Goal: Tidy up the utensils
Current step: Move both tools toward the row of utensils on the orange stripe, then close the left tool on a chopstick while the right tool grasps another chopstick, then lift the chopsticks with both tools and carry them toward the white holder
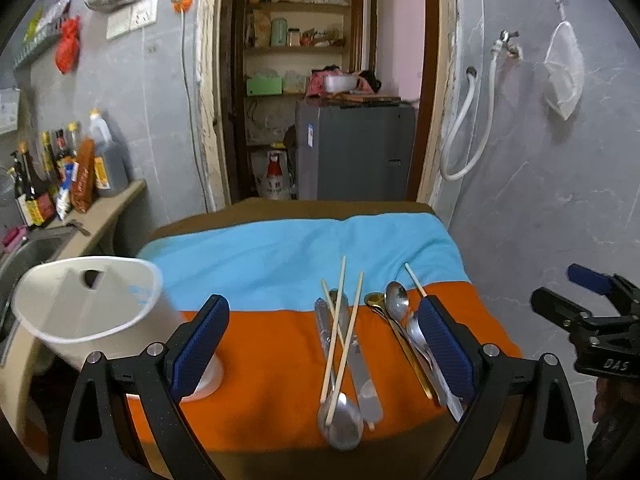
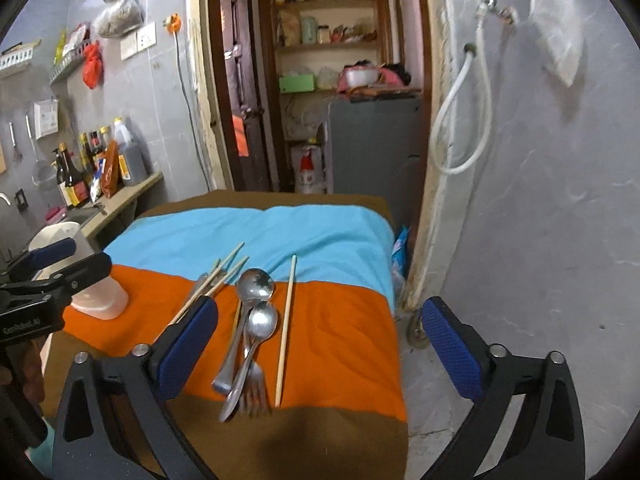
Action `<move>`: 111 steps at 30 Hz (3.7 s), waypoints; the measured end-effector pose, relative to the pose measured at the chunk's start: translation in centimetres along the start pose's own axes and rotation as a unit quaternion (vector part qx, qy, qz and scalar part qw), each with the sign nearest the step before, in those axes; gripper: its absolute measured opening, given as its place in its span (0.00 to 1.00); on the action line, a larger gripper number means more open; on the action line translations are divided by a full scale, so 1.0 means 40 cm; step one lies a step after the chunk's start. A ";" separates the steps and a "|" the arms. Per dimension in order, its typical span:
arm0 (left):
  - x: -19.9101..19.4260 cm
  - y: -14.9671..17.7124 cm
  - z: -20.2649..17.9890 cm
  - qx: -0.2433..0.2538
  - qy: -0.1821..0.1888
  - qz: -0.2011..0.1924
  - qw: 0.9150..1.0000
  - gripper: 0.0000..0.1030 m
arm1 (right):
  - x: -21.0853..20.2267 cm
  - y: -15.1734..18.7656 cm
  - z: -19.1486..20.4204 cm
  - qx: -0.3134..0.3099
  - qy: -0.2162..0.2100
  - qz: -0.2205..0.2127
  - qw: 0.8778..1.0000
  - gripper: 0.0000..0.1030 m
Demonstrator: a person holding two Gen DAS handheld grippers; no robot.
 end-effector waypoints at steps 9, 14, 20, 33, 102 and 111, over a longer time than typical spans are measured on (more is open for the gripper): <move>0.201 -0.012 0.015 -0.010 0.005 0.050 0.999 0.60 | 0.193 -0.007 -0.015 0.025 -0.051 0.050 0.997 0.52; 0.294 0.009 0.030 -0.014 0.030 0.093 0.995 0.34 | 0.269 -0.017 -0.006 0.028 -0.067 0.075 0.995 0.38; 0.358 0.018 0.002 0.012 0.053 0.116 0.992 0.21 | 0.329 -0.008 0.004 0.026 -0.085 0.106 0.990 0.23; 0.430 0.023 0.007 -0.015 0.095 0.151 0.984 0.11 | 0.379 0.013 0.039 0.012 -0.113 0.144 0.983 0.15; -0.284 -0.248 0.801 -0.260 -0.034 -0.246 0.933 0.02 | 0.044 -0.442 0.638 0.115 -0.277 -0.229 0.926 0.03; -0.234 -0.183 0.786 -0.235 -0.067 -0.254 0.936 0.02 | 0.113 -0.339 0.671 0.061 -0.250 -0.217 0.942 0.03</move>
Point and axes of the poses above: each gripper's, at about its wrist camera, not at the fingertips, and x roughly the way its jaws point, z to its left, y to its underside, the point moved 8 cm from there along x, roughly the way its jaws point, and after that the axes turned 2 degrees about z, right-handed, at the moved point
